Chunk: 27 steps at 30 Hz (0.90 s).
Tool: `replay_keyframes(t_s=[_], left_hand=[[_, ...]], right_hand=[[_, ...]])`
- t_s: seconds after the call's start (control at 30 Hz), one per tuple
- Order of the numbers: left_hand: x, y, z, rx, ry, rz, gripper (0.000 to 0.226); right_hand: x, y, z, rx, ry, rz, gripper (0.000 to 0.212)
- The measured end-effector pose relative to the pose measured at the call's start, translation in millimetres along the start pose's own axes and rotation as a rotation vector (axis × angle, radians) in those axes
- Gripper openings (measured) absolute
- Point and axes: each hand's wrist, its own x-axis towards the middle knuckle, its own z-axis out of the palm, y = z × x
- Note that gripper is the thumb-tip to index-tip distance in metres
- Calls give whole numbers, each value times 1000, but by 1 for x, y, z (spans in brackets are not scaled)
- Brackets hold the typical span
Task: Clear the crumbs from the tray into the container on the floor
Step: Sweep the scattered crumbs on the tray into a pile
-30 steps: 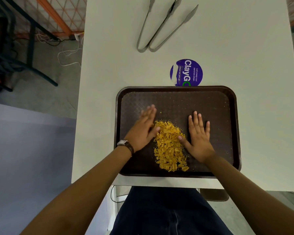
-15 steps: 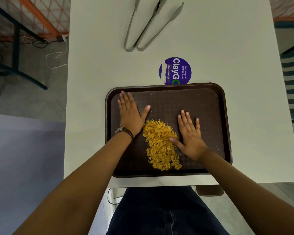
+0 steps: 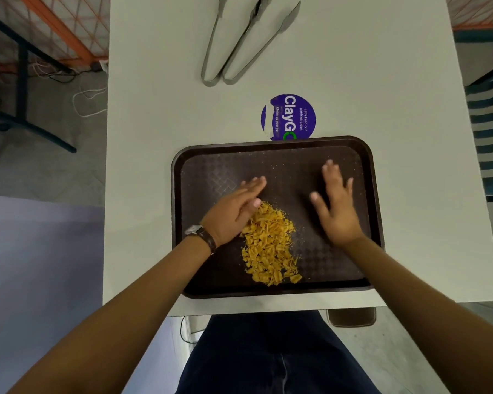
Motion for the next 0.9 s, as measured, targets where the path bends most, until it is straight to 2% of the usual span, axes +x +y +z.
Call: replay_keyframes(t_s=[0.1, 0.2, 0.27, 0.5, 0.57, 0.63, 0.7, 0.77, 0.83, 0.9], left_hand=[[-16, -16, -9, -69, 200, -125, 57], [-25, -34, -15, -9, 353, -246, 61], [-27, -43, -20, 19, 397, -329, 65], [-15, -51, -29, 51, 294, -335, 70], [-8, -49, -26, 103, 242, -321, 72], [-2, -47, -19, 168, 194, -309, 75], [3, -44, -8, 243, 137, -260, 77], [5, -37, 3, 274, 45, -160, 79], [5, -23, 12, 220, -56, -42, 81], [-1, -10, 15, 88, -110, 2, 78]], right_hand=[[33, 5, -5, -71, 55, 154, 79], [45, -5, 11, -124, -26, -11, 77], [46, -16, 25, -100, -103, -150, 74], [50, -42, 50, -79, -330, -346, 73], [42, -44, 52, -4, -461, -419, 69], [31, -44, 51, 129, -519, -384, 65], [24, -41, 44, 228, -453, -270, 66], [20, -35, 33, 225, -264, -210, 63], [15, -21, 19, 160, -59, -167, 55], [7, -2, 7, 76, 52, -64, 55]])
